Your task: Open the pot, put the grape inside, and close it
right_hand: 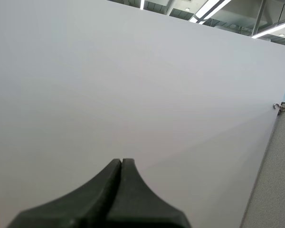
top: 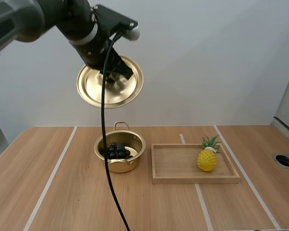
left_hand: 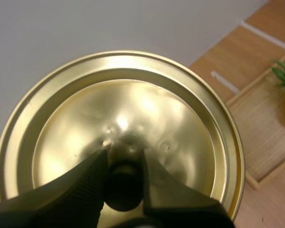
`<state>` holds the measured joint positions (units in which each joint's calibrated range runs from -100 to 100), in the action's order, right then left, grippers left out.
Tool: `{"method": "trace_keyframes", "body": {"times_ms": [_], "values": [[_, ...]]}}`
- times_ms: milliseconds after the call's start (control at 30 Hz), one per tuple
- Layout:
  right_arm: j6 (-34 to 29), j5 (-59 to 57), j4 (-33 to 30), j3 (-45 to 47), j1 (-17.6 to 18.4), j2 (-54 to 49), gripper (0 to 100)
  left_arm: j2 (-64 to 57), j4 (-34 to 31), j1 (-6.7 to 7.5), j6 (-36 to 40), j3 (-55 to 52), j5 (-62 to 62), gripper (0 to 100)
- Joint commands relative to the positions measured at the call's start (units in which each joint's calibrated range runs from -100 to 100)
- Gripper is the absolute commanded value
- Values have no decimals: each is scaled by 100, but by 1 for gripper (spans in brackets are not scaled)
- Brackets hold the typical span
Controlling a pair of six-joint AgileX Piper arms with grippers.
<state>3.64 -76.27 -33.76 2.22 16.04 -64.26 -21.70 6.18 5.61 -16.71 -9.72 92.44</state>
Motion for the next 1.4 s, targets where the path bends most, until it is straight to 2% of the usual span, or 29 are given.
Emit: {"method": "trace_keyframes", "body": {"times_ms": [0,633,1367], "values": [[-27,-92,-89,-61,-19,-51,0,296,148,-5,-178,-276,-319,0],[-27,-185,-197,-61,-208,-51,0,2248,288,-5,-811,-295,327,0],[-27,-225,-209,-61,-216,-51,0,3053,299,-5,-859,-295,21,0]]}}
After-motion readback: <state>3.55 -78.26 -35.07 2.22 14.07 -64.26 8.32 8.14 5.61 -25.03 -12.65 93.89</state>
